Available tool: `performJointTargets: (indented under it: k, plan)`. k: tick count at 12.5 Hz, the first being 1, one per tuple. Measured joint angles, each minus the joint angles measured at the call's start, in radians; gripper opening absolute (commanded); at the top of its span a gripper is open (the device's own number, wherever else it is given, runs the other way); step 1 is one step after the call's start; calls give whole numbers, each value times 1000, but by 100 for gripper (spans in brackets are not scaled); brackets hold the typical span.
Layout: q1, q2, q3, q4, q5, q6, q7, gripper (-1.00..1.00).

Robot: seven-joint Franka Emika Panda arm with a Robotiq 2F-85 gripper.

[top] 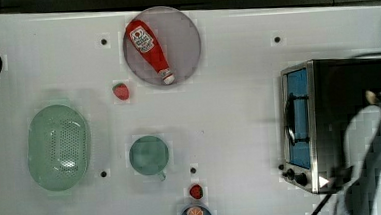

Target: Pick banana from table and place on oven.

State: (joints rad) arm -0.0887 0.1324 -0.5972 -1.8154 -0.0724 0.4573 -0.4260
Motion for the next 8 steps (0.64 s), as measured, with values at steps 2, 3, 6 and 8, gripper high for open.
performJointTargets:
  k: [2,3,6,8]
  plan:
    - [-19,58,-48,-5,90,10,-99,-48]
    - [-22,88,-59,-4,144,6,-146,-48]
    - [-25,157,-52,-6,170,34,-189,-19]
    - [-22,167,-34,-21,180,48,-199,27]
